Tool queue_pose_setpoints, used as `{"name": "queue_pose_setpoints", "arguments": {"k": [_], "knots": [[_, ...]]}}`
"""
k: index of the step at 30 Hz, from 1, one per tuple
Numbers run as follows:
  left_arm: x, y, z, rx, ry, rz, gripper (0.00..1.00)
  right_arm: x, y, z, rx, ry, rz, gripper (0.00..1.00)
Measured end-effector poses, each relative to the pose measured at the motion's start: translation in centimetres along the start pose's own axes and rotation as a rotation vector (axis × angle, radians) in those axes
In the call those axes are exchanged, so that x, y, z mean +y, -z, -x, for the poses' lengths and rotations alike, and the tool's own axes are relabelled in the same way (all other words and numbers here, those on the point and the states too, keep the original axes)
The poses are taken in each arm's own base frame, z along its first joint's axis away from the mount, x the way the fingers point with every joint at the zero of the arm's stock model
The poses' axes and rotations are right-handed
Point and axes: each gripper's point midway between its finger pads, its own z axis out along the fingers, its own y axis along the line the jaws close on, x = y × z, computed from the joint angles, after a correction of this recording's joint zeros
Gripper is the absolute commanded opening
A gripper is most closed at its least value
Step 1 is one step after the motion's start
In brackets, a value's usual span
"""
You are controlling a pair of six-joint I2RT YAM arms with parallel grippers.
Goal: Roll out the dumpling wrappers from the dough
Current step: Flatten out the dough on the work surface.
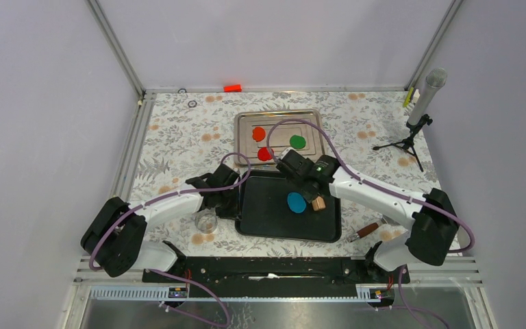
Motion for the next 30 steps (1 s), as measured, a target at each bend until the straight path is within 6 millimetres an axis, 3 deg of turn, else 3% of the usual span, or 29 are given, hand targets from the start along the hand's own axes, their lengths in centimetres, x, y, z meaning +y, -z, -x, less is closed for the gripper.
{"name": "queue_pose_setpoints", "arguments": {"k": [7, 13, 20, 26, 30], "knots": [[0.0, 0.1, 0.0, -0.005, -0.001, 0.001, 0.00, 1.2, 0.1, 1.4, 0.004, -0.019, 0.061, 0.00], [0.3, 0.3, -0.2, -0.005, -0.001, 0.011, 0.00, 2.1, 0.9, 1.2, 0.067, -0.035, 0.113, 0.00], [0.3, 0.3, -0.2, -0.005, -0.001, 0.011, 0.00, 1.3, 3.4, 2.0, 0.107, -0.058, 0.108, 0.00], [0.3, 0.3, -0.2, -0.006, -0.001, 0.013, 0.00, 1.5, 5.6, 4.4, 0.055, -0.112, 0.160, 0.00], [0.4, 0.3, -0.2, -0.005, -0.001, 0.015, 0.00, 3.0, 4.8, 4.6, 0.097, -0.136, 0.202, 0.00]]}}
